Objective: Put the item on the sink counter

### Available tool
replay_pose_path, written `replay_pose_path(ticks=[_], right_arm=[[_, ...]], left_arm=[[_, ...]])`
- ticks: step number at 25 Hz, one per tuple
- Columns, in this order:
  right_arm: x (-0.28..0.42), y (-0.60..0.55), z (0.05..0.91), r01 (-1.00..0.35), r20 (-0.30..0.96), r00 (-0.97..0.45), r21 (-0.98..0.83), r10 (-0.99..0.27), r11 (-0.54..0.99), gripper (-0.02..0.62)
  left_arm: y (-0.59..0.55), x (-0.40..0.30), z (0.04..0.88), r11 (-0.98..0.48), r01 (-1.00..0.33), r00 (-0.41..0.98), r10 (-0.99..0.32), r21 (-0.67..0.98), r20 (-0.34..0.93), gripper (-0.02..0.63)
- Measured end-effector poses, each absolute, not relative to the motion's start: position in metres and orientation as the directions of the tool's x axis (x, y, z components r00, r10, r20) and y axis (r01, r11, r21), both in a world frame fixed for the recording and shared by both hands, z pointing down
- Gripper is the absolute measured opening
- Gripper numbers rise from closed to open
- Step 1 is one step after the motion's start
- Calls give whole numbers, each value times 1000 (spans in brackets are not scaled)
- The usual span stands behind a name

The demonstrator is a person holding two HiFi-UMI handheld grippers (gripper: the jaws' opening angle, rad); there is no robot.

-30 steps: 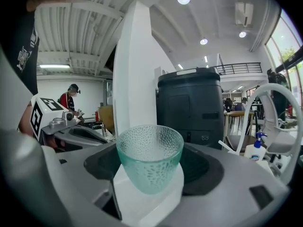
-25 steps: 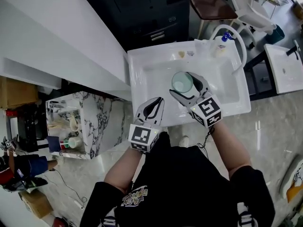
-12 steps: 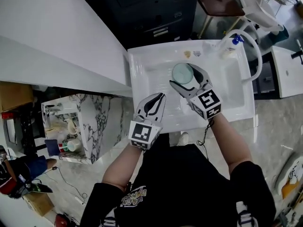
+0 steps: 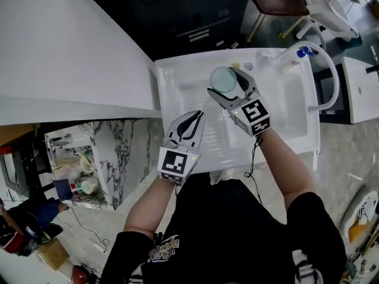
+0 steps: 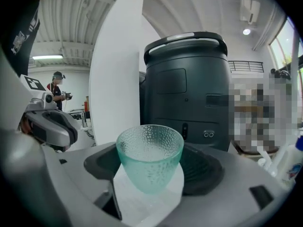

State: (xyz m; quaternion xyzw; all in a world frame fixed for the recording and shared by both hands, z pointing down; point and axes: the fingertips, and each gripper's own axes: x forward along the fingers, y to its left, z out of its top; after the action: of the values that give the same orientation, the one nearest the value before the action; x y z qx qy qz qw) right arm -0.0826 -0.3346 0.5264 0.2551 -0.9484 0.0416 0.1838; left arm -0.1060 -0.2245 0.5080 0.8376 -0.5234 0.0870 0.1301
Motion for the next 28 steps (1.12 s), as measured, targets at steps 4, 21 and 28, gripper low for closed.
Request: replay_pose_path(ticks=[4,21,28], right_arm=[[-92,-352,540,-499,377,-798,22,-469,866,423],[-119,-398,598,-511,422,-774,25,-472,859,423],[-120,-404,602,-514,407,-778,27,-479,857,423]], left_arm=[[-234,-109,512,-416,-900,436,-853,130,286,26],[-241,-114,524,-417,-893,450,-839,170,306,26],[-242,-116,528,-414,-894,449,-838,174,311,26]])
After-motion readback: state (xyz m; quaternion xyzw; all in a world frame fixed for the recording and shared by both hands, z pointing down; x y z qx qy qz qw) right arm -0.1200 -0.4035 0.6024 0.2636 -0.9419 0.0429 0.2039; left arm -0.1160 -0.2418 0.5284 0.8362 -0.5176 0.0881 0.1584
